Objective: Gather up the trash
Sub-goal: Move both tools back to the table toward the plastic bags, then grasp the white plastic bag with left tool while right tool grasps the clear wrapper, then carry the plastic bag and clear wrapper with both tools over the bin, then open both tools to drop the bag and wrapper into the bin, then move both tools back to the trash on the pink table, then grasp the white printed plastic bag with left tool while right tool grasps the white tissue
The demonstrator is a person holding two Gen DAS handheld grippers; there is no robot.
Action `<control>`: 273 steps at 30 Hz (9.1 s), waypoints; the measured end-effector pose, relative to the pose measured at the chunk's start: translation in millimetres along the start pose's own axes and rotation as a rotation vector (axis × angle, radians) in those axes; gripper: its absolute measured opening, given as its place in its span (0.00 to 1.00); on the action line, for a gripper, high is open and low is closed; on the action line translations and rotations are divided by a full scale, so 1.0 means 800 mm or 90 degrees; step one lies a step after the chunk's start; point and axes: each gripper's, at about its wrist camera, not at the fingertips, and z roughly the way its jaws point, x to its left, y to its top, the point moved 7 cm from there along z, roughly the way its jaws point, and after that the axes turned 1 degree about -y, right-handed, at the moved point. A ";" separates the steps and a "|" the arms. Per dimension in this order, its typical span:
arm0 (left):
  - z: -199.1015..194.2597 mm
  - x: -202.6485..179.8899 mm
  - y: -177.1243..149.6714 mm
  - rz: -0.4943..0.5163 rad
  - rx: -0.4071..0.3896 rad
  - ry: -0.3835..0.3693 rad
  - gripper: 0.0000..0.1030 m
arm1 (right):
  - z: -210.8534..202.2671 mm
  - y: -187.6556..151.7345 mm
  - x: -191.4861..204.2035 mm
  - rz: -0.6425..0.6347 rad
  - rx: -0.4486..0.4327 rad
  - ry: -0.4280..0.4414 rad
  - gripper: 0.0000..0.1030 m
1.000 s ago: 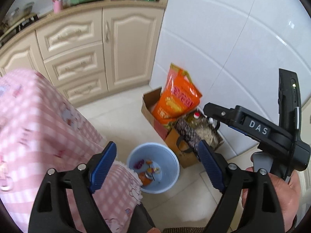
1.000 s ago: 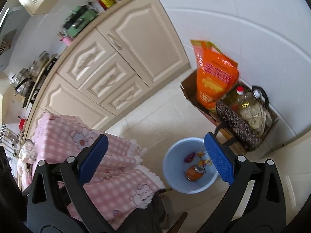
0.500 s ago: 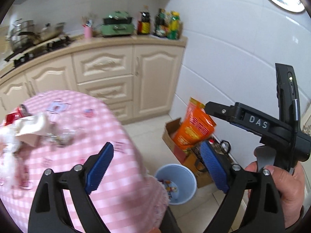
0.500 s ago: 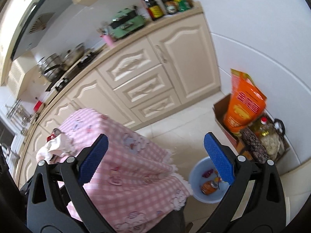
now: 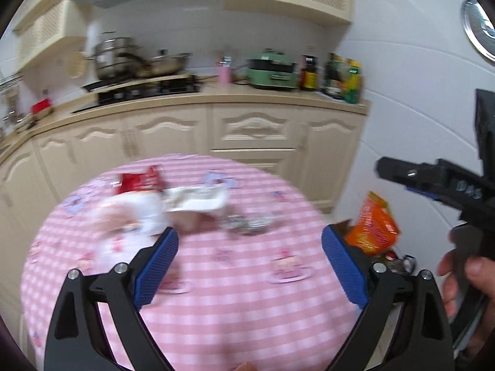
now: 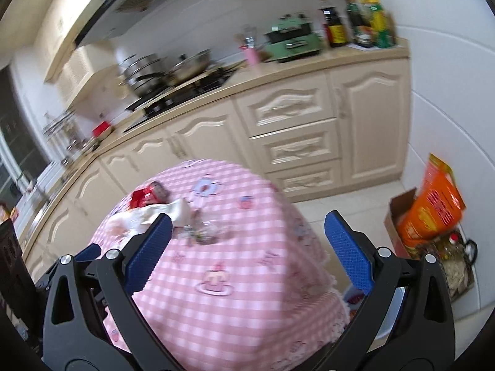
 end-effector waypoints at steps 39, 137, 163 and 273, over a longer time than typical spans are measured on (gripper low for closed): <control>0.110 0.185 -0.065 -0.193 0.132 0.031 0.70 | 0.217 -0.074 0.079 -0.146 0.183 -0.010 0.35; 0.292 -0.372 -0.210 0.218 0.348 -0.257 0.69 | 0.064 -0.228 -0.423 0.361 0.153 -0.092 0.49; 0.277 -0.360 -0.194 0.205 0.328 -0.204 0.84 | 0.044 -0.223 -0.424 0.382 0.143 -0.143 0.93; 0.068 0.208 -0.053 -0.073 0.075 -0.004 0.42 | 0.150 -0.036 0.130 -0.061 0.102 0.117 0.83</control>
